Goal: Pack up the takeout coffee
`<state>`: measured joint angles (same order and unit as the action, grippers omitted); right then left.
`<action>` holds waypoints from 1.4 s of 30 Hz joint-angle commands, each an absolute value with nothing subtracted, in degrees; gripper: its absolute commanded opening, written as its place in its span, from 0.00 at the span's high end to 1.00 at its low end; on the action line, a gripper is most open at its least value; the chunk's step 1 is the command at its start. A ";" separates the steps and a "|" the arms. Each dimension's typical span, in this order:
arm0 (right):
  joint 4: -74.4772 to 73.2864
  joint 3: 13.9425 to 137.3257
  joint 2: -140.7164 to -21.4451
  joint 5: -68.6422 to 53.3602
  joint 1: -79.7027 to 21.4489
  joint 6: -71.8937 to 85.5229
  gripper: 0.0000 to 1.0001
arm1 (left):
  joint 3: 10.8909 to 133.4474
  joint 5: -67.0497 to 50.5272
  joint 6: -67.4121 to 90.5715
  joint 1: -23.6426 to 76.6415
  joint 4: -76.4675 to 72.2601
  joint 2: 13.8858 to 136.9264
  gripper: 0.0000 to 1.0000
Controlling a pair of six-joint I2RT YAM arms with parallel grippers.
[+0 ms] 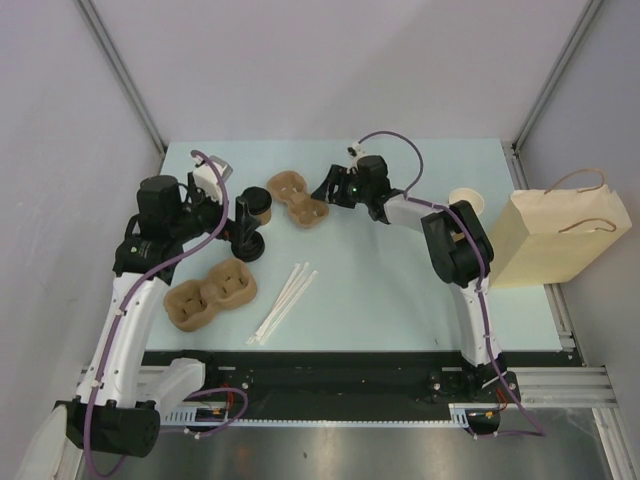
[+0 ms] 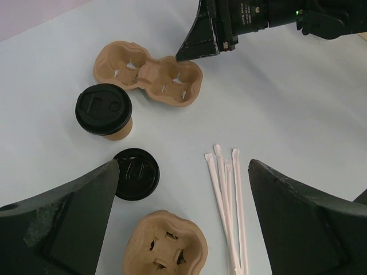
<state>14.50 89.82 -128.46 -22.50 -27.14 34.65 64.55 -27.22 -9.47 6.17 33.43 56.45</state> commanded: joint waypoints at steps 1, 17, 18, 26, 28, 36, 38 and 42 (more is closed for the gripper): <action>14.51 90.44 -123.15 -23.64 -26.02 32.35 0.25 | 65.65 -29.44 -8.97 5.71 32.52 55.63 0.01; -9.14 90.26 -87.55 -42.09 -4.94 12.13 0.00 | 66.80 -30.85 -13.44 5.71 40.60 47.64 0.00; -9.49 90.61 -86.41 -44.80 -1.09 12.13 0.00 | 66.97 -31.02 -13.80 5.71 40.87 47.20 0.00; -21.41 105.97 -81.11 -46.41 13.26 6.53 0.00 | 67.32 -33.13 -14.24 5.71 42.98 43.77 0.00; -35.41 117.65 -82.78 -45.09 14.67 -3.70 0.00 | 67.59 -33.83 -14.15 5.71 43.59 42.98 0.00; -70.91 132.99 -82.19 -32.44 24.08 -34.78 0.00 | 65.22 -34.37 -15.03 5.71 43.60 39.46 0.01; -76.45 128.60 -80.51 -29.90 25.31 -39.53 0.01 | 64.87 -34.72 -14.85 5.71 43.33 39.20 0.00; -85.32 121.65 -77.70 -24.01 24.96 -48.41 0.05 | 64.95 -35.68 -14.50 5.71 42.98 39.55 0.00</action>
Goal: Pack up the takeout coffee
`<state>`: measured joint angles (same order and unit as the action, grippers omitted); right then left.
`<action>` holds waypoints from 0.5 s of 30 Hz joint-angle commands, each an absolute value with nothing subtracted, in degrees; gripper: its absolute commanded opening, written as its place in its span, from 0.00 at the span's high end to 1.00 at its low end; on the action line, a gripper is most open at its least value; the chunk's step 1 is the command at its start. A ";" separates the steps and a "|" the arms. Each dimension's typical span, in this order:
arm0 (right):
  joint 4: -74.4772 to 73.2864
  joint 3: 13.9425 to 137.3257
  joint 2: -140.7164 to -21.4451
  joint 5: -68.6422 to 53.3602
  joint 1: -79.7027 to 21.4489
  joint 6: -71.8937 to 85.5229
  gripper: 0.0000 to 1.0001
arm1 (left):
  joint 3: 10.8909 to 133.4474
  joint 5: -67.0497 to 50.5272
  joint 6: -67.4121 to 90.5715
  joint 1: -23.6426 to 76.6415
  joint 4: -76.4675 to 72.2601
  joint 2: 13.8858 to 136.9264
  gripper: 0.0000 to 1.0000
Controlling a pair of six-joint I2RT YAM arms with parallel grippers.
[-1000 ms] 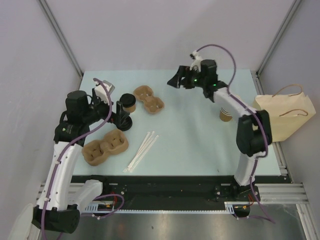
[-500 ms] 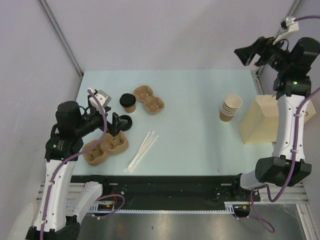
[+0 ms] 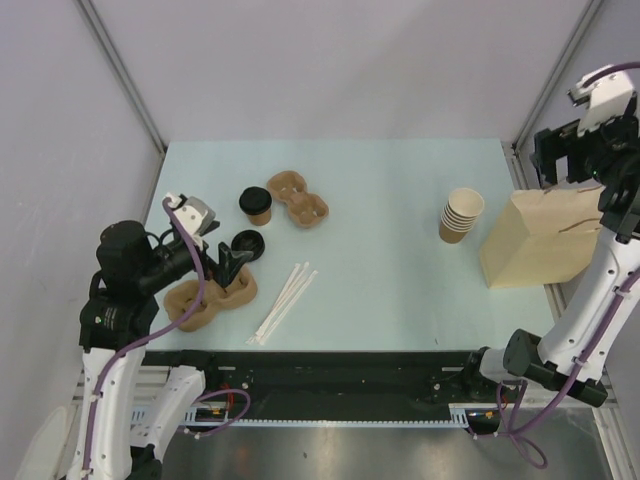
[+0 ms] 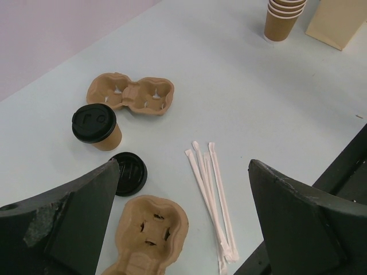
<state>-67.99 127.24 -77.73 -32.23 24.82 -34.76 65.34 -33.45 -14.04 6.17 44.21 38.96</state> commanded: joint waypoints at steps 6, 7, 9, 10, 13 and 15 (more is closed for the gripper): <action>-86.05 108.20 -75.85 -17.23 25.05 -49.84 0.11 | 63.55 -36.74 -13.10 5.63 41.57 38.32 0.01; -85.70 107.50 -76.11 -16.62 24.87 -49.40 0.11 | 63.37 -36.65 -13.10 5.71 41.57 38.23 0.00; -84.21 105.83 -76.64 -16.35 24.70 -48.61 0.12 | 63.28 -36.48 -13.53 5.71 41.75 38.06 0.01; -83.76 105.30 -76.81 -16.43 24.70 -47.91 0.11 | 63.37 -36.30 -13.80 5.71 41.92 38.06 0.00; -81.92 103.45 -77.96 -16.00 23.56 -45.80 0.12 | 63.54 -36.30 -13.89 5.71 42.10 37.88 0.01; -80.95 102.84 -79.45 -15.82 22.86 -44.92 0.12 | 63.46 -36.30 -13.71 5.71 41.92 37.88 0.00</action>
<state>-77.08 103.70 -78.17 -17.54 24.18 -46.92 63.42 -34.85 -13.63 6.17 43.81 38.37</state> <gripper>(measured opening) 0.881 0.995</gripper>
